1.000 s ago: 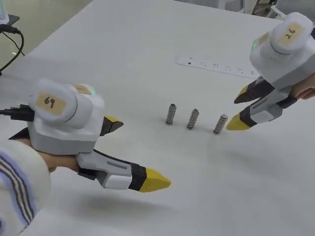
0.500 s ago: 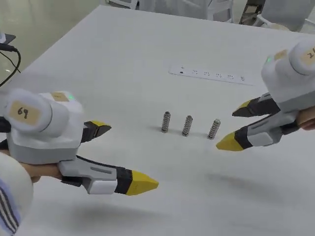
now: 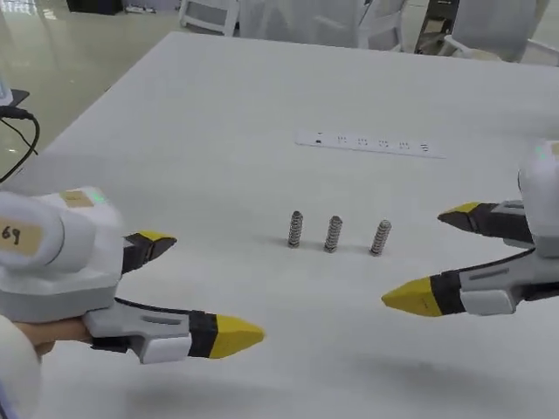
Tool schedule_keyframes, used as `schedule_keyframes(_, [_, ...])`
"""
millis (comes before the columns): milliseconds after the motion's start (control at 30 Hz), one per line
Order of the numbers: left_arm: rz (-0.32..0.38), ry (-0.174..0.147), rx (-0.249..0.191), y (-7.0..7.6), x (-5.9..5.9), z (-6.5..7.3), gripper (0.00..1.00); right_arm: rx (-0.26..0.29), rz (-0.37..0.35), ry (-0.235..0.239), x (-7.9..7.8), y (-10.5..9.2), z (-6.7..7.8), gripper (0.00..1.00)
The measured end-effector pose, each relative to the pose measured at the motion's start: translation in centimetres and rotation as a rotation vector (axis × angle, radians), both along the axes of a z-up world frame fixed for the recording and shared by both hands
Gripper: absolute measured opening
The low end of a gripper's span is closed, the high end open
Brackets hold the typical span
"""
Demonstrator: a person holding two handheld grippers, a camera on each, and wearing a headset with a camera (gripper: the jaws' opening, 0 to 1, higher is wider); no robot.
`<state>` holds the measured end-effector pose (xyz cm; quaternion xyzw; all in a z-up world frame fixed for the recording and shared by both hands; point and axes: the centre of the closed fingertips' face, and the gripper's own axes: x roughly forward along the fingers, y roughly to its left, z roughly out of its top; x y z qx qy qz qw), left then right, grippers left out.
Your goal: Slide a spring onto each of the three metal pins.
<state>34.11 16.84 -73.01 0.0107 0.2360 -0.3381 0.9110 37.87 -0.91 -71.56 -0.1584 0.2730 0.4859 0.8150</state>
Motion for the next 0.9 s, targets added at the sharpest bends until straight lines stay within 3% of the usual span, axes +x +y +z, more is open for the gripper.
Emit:
schedule_keyframes(200, [0.005,0.002,-0.022,0.7,-0.4,0.5,0.98,0.058,-0.018,-0.002,-1.4,0.4,-0.2,0.99])
schedule_keyframes(333, [-0.002,-0.006,-0.025,0.9,-0.4,0.9,0.98,0.148,-0.039,-0.012,-2.3,0.7,0.3,0.99])
schedule_keyframes(467, [-0.021,0.031,-0.021,0.9,-0.9,0.5,0.98,0.185,-0.067,-0.034,-2.7,0.2,0.5,0.99])
schedule_keyframes(700, [-0.021,0.034,-0.024,0.8,-1.3,0.5,0.98,0.222,-0.110,-0.042,-3.2,-0.8,0.3,0.99])
schedule_keyframes(900, [-0.009,0.044,-0.021,1.1,-1.5,0.3,0.98,0.235,-0.167,-0.018,-3.9,-2.3,-1.0,1.00])
